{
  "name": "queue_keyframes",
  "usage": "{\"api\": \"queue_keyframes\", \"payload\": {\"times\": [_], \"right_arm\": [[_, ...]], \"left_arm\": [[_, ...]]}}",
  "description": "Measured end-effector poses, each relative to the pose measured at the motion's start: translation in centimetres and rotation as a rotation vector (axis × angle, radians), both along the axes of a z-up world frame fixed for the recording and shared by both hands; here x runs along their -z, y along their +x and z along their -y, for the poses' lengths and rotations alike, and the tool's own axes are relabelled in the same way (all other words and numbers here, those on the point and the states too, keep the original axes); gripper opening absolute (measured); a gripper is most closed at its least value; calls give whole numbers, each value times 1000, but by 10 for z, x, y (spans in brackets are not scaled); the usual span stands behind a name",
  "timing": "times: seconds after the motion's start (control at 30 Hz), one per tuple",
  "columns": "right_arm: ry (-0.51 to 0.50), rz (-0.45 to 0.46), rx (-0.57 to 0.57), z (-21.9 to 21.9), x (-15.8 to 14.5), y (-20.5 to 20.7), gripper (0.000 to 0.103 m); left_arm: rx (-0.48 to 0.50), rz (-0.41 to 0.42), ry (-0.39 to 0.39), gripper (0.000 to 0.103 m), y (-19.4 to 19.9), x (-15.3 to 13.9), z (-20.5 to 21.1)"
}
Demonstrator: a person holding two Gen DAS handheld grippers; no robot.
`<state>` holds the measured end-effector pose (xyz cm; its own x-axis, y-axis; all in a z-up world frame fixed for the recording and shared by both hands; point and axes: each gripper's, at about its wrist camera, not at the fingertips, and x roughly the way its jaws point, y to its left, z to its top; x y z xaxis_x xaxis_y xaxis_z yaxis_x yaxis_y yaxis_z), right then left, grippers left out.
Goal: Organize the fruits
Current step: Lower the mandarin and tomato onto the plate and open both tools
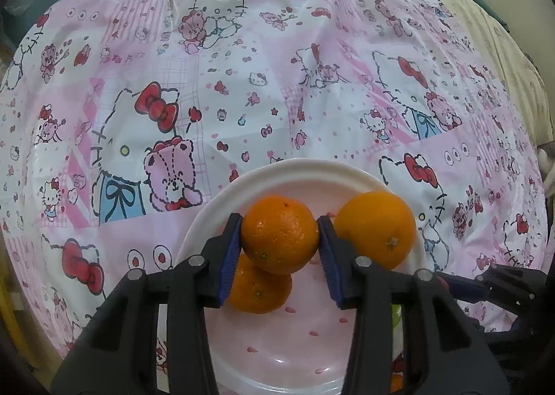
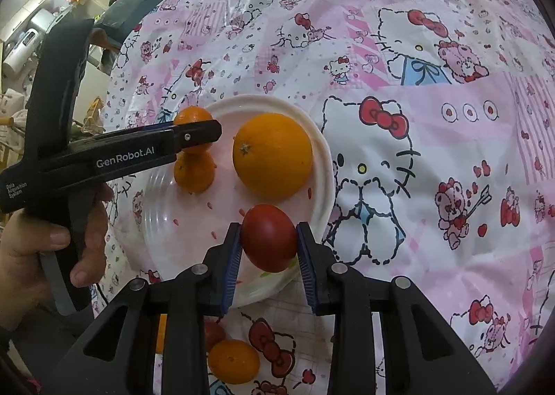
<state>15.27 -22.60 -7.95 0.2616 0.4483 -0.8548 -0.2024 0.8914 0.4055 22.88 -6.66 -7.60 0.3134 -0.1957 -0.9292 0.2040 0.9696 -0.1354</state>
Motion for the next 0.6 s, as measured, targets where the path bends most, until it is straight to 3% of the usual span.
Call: {"api": "queue_keyframes", "payload": {"times": [0.1,0.17,0.43,0.5,0.57,0.6], "right_arm": [[-4,2,-3,-1,0,0,35],[-7,0,-4,-2,0,0,35],[-7,31,-11,2,-10,-4,38],[11,38,3,7,-14,-5,47],[19,54,14,11,-18,-8,65],[18,62,18,12,-20,-9,66]], "left_arm": [[1,-5,4,48,-1,-1,1],[-9,5,14,68,-4,-2,1],[-28,32,33,68,-9,-12,-8],[-38,42,39,68,-10,-16,-12],[-46,54,46,69,-12,-21,-17],[-49,60,49,69,-14,-23,-18]]}}
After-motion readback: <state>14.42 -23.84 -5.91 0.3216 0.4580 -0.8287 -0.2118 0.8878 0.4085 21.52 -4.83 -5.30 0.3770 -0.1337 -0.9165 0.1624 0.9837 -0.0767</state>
